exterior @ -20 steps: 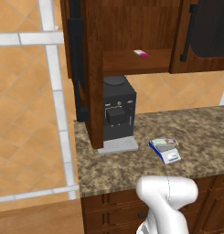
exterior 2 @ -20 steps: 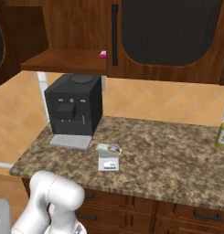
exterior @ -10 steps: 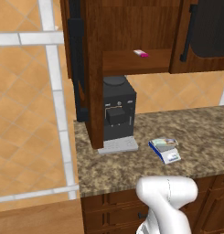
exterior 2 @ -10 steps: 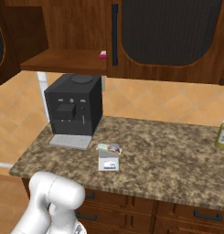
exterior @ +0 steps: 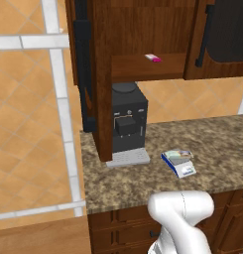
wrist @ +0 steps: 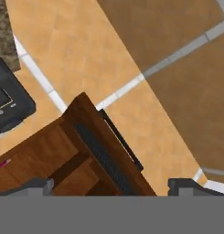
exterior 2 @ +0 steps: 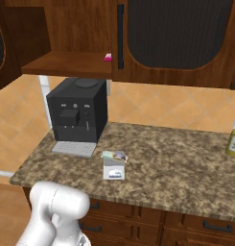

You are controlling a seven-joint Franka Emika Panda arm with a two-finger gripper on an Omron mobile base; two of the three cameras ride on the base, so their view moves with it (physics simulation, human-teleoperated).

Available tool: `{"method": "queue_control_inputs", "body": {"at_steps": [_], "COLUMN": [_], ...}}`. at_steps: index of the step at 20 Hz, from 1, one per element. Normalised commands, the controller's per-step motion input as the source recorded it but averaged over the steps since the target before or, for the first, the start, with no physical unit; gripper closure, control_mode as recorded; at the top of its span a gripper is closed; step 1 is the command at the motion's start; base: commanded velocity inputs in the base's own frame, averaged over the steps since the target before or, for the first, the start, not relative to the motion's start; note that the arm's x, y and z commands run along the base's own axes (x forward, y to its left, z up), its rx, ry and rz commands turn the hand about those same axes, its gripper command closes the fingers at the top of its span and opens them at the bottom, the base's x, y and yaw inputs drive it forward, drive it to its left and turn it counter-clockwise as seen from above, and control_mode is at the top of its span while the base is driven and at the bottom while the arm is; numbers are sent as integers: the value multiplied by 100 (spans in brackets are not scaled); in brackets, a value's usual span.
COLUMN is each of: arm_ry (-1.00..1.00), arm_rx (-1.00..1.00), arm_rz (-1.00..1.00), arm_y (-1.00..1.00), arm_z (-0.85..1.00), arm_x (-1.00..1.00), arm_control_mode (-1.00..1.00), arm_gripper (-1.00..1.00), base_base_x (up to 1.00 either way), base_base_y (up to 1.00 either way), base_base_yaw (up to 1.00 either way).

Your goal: Pick the bar and place it on the digital scale for weighing, and close the cabinet.

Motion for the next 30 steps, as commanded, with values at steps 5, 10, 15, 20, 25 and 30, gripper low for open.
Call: {"method": "queue_control_inputs", "body": {"at_steps": [5, 10, 15, 20, 25, 30], "arm_ry": [-26, -37, -32, -17, -17, -13], "arm_rx": [0, 0, 0, 6, 5, 11], "arm_rz": [-5, -10, -13, -9, -4, -11], "arm_y": [100, 100, 100, 100, 100, 95], "arm_z": [-20, 0, 0, 7, -2, -14], "arm_x": [3, 0, 34, 81, 100, 97], "arm_control_mode": [-100, -100, -100, -100, -100, -100], "arm_gripper": [-100, -100, -100, -100, -100, -100], "base_base_x": [0, 0, 0, 0, 0, 0], "base_base_y": [0, 0, 0, 0, 0, 0], "base_base_yaw": [0, 0, 0, 0, 0, 0]}}
